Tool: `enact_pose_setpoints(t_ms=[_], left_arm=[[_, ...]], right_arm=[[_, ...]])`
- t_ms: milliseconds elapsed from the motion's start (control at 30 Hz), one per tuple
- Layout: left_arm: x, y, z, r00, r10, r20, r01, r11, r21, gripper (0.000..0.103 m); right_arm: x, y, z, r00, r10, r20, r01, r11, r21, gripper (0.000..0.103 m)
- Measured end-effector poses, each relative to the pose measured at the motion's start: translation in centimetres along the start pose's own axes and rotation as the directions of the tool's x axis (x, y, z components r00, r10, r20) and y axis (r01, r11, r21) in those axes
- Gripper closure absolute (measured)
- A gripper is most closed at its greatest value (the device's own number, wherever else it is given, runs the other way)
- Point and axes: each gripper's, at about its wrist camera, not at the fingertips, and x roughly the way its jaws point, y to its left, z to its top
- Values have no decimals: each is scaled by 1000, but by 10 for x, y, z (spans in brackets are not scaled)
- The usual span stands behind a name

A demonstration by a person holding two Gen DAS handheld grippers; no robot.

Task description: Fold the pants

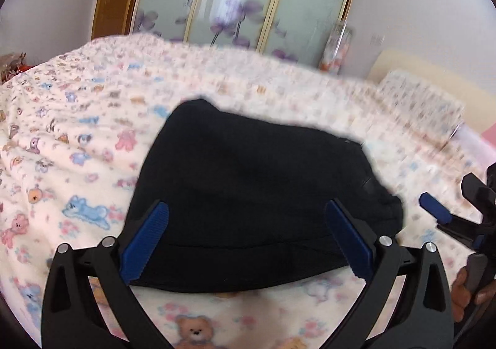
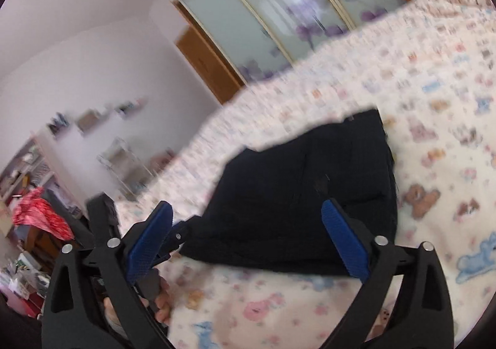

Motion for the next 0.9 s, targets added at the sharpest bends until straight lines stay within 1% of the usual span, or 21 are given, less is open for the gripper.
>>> enact_pose_setpoints(t_ms=[33,67,100,133,200,367,467,567,633,700,833,900], left_arm=[[11,-1,-3,998,33,-47,-32,999,7,2],[22,-2,-6,994,62,-94,-61,998,20,2],[29,-6,-9,988,99,-118,-93,994,54,2],[29,-11,-9,986,126,-110,-118,990,77,2],[28,-14,-9,984,147,-103,-137,986,92,2],[25,-9,-10,987,130,-97,-123,989,78,2],[17,-10,-10,988,140,-71,-134,988,77,2],[7,-17,-15,986,158,-53,-153,984,90,2],[2,-18,-17,982,183,-38,-179,979,101,2],[-3,-18,-19,980,197,-30,-193,975,112,2],[-5,-16,-21,975,219,-31,-214,970,118,2],[-2,-14,-21,973,227,-43,-221,969,114,2]], right_arm=[[7,-5,-2,999,-27,-39,28,999,17,4],[24,-17,-8,989,-75,-130,82,995,49,4],[30,-22,-10,989,-72,-133,79,995,53,4],[29,-21,-11,991,-76,-115,81,996,39,4],[30,-14,-10,986,-110,-128,110,994,-9,4],[24,3,-13,981,-161,-105,151,984,-93,4],[13,19,-13,983,-179,-49,170,975,-143,4],[3,27,-17,975,-222,11,220,954,-202,4],[-1,31,-19,968,-248,45,252,942,-223,4],[-3,35,-22,967,-245,69,255,939,-232,4],[1,39,-22,972,-228,64,237,938,-253,4],[8,33,-24,972,-234,20,233,945,-232,4]])
